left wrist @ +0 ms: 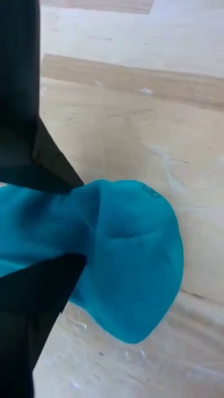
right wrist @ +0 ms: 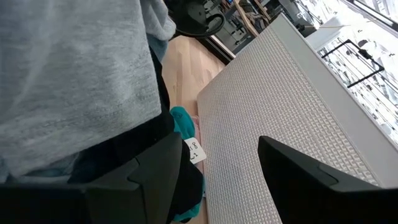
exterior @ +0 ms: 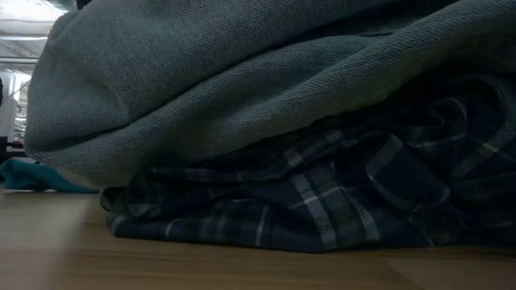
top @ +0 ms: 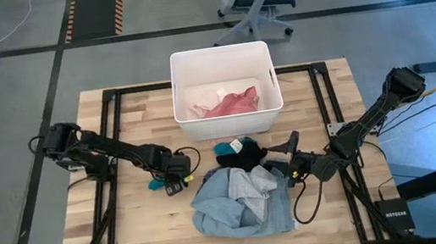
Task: Sort clothes
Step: Put the left blue sock into the white laundry bin
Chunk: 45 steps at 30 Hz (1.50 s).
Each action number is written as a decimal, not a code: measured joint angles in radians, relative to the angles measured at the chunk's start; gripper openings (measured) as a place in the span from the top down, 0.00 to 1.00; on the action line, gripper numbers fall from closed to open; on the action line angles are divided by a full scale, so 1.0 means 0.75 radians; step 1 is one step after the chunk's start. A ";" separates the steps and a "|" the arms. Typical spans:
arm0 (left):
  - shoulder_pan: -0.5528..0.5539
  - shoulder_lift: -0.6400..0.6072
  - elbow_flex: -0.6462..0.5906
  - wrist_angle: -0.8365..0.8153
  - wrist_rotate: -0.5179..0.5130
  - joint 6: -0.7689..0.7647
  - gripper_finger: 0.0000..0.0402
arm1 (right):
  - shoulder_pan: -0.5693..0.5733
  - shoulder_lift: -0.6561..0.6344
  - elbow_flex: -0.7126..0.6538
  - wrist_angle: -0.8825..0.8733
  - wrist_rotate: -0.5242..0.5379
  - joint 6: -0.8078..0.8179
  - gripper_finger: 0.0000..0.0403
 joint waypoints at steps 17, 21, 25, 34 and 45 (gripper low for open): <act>-0.013 -0.231 0.047 -0.194 -0.117 0.037 0.97 | 0.000 0.000 0.000 -0.028 0.027 0.000 0.42; -0.006 -0.337 0.107 -0.269 -0.195 0.034 0.95 | 0.000 0.000 -0.001 -0.029 0.027 0.000 0.42; 0.003 -0.442 0.203 -0.330 -0.223 0.037 0.96 | 0.000 0.000 -0.001 -0.028 0.027 0.000 0.42; 0.003 -0.655 0.380 -0.078 -0.357 0.231 0.95 | 0.000 0.000 -0.001 -0.029 0.027 0.000 0.42; 0.128 -0.704 0.384 0.614 -0.480 0.728 0.95 | 0.000 0.000 -0.001 -0.029 0.026 0.000 0.42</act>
